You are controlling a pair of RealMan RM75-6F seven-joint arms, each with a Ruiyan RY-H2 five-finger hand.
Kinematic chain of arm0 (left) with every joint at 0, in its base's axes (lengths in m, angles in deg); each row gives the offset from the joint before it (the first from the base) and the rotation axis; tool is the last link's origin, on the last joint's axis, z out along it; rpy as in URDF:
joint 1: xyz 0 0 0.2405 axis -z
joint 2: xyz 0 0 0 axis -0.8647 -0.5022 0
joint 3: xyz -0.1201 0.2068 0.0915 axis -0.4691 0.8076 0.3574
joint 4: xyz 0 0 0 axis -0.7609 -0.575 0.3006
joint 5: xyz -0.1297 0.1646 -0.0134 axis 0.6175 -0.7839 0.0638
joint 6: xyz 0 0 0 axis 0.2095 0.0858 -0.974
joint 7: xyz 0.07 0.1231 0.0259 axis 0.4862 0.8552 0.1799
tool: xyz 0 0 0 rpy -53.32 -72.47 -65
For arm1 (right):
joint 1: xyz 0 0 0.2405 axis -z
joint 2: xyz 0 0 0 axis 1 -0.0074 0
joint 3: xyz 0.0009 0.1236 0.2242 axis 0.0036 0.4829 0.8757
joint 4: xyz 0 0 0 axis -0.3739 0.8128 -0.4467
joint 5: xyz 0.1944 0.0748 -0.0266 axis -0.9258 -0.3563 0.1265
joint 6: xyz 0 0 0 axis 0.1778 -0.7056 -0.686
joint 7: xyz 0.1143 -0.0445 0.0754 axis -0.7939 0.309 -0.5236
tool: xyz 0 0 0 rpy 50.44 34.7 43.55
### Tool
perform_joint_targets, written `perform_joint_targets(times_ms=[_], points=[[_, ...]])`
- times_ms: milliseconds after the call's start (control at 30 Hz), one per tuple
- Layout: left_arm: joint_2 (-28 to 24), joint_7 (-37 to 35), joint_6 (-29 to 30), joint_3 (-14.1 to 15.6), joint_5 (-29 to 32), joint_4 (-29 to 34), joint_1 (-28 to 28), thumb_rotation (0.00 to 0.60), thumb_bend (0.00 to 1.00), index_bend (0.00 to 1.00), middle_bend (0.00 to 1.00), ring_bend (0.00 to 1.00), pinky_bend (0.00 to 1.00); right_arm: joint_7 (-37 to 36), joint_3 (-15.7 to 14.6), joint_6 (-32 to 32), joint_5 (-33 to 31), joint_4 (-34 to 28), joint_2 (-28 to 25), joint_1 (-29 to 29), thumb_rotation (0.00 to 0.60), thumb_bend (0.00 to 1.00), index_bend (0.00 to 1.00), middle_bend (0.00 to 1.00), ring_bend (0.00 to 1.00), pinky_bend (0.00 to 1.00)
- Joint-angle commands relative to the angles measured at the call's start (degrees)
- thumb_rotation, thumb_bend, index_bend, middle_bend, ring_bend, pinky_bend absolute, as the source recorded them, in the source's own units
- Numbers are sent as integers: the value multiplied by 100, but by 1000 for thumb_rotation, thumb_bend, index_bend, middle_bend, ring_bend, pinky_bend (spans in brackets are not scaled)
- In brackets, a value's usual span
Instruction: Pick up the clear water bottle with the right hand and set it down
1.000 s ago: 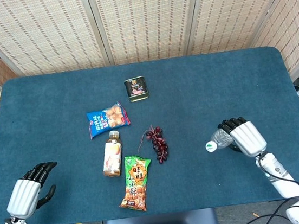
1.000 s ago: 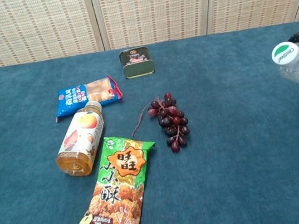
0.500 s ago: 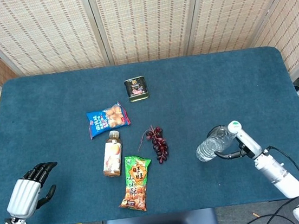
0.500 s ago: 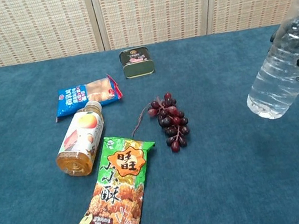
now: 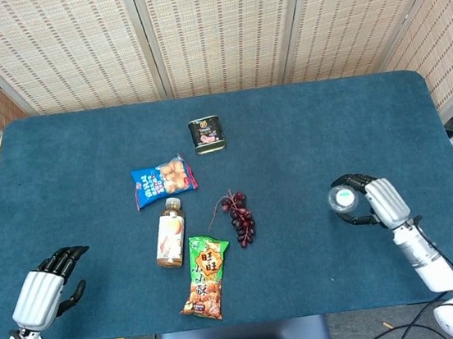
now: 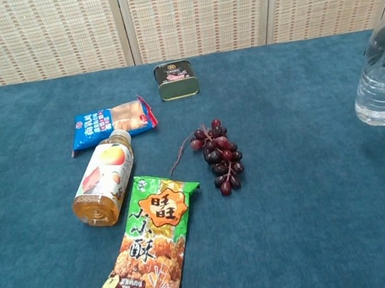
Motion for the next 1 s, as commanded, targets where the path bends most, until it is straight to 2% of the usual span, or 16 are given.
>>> perform_joint_targets(times_ms=[33, 200, 333, 433, 567, 767, 867, 1000], points=[[-1, -3, 5, 0, -4, -8, -1, 600, 382, 172, 214, 205, 427, 1597, 223, -267, -176, 496, 450, 117, 600, 553, 809, 710, 525, 459], [0, 13, -31, 6, 9, -4, 6, 600, 381, 171, 213, 206, 428, 1110, 72, -490, 274, -569, 40, 43, 600, 553, 809, 710, 525, 459], [5, 39, -26, 7, 2, -7, 5, 600, 381, 171, 213, 205, 427, 1193, 72, -993, 665, -1644, -317, 88, 600, 553, 809, 710, 525, 460], [-1, 23, -25, 11, -1, 1, 5, 600, 382, 171, 213, 206, 427, 1372, 71, -1114, 691, -2081, -512, 184, 600, 553, 809, 712, 527, 462], [-2, 14, -24, 12, 1, -7, 4, 600, 380, 172, 213, 205, 427, 1530, 66, -656, 313, -1958, -582, 207, 600, 553, 809, 712, 528, 464], [3, 41, -42, 21, -14, 0, 13, 600, 382, 171, 213, 205, 427, 1657, 203, 516, -572, -939, -178, 60, 600, 553, 809, 712, 528, 464], [8, 63, -55, 18, -4, 4, 15, 600, 381, 171, 214, 206, 427, 1420, 236, 551, -534, -884, -125, 23, 600, 553, 809, 712, 529, 464], [11, 79, -69, 7, 30, 5, 10, 600, 382, 172, 216, 206, 427, 1181, 195, 66, -99, -1298, -311, 71, 600, 553, 809, 712, 529, 463]])
